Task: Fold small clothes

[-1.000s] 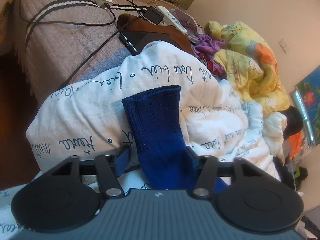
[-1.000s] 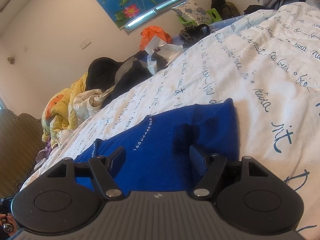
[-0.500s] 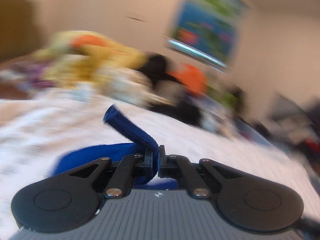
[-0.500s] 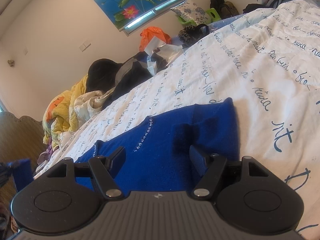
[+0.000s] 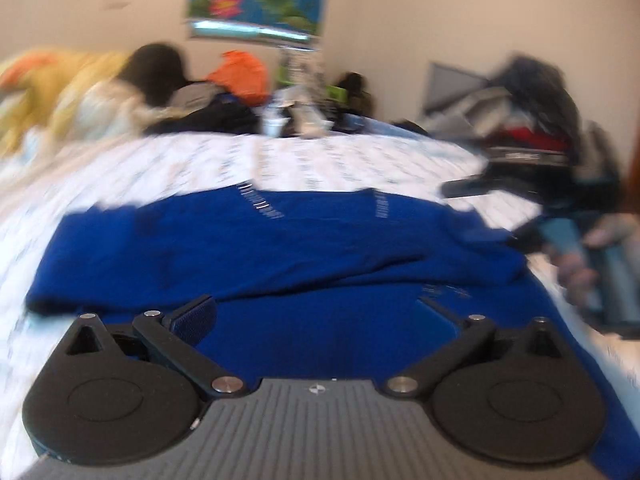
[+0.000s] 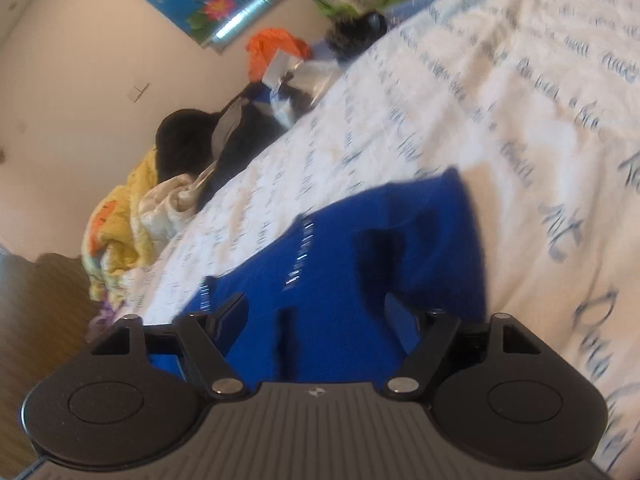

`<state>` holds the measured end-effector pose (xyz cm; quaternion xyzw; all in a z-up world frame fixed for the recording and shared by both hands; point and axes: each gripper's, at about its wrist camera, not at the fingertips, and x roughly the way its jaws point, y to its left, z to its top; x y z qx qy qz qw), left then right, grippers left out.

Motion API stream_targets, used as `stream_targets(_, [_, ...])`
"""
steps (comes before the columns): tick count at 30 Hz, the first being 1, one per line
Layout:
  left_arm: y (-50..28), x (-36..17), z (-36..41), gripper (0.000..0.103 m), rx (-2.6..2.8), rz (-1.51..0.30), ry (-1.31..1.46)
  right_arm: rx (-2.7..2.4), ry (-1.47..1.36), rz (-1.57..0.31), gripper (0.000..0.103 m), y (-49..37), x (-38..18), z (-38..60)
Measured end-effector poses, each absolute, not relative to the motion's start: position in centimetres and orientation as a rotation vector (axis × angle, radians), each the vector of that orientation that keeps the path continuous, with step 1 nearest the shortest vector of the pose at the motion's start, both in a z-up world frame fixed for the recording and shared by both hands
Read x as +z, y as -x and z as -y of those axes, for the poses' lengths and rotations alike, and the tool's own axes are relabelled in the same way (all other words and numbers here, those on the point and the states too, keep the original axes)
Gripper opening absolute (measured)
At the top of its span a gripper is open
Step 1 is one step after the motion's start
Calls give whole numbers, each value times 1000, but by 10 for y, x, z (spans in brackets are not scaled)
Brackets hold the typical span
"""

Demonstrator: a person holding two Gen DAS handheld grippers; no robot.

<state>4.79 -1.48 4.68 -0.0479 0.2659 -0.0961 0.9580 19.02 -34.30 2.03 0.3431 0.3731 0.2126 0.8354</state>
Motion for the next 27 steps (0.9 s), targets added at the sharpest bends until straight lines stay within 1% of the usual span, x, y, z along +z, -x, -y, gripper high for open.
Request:
stream_targets(3, [-59, 32, -5, 102, -142, -614, 177, 512, -670, -936, 78, -199, 22, 311])
stream_targets(4, [-63, 32, -12, 103, -145, -625, 228, 512, -628, -958, 78, -203, 23, 302])
stream_targets(7, [-66, 32, -26, 103, -121, -596, 310, 492, -585, -973, 77, -212, 22, 284])
stream_targets(9, [-68, 33, -26, 103, -121, -595, 298, 485, -572, -976, 74, -219, 23, 276])
stream_targets(10, [-68, 34, -26, 103, -120, -596, 287, 467, -538, -983, 53, -221, 22, 271])
stream_targets(11, [-68, 34, -25, 103, -119, -598, 281, 439, -487, -994, 21, -223, 21, 266])
stream_targets(12, [-68, 33, -25, 103, -119, -598, 280, 425, -449, -992, 16, -222, 21, 263])
stream_targets(14, [-63, 32, -26, 103, -123, -593, 292, 431, -429, -986, 7, -220, 24, 263])
stream_targets(16, [-60, 33, -29, 103, -128, -593, 303, 467, -441, -924, 6, -210, 40, 269])
stream_targets(18, [-50, 41, -34, 103, -125, -584, 298, 523, -476, -828, 6, -194, 71, 285])
stream_targets(20, [-38, 56, -47, 103, -137, -539, 295, 521, -474, -743, 5, -178, 95, 313])
stream_targets(21, [-33, 63, -56, 103, -138, -506, 306, 491, -461, -731, 5, -173, 98, 329])
stream_targets(24, [-33, 80, -81, 103, -117, -449, 332, 321, -432, -789, 6, -175, 72, 377])
stream_targets(27, [-59, 86, -95, 103, -63, -459, 329, 273, -496, -875, 6, -176, 30, 402])
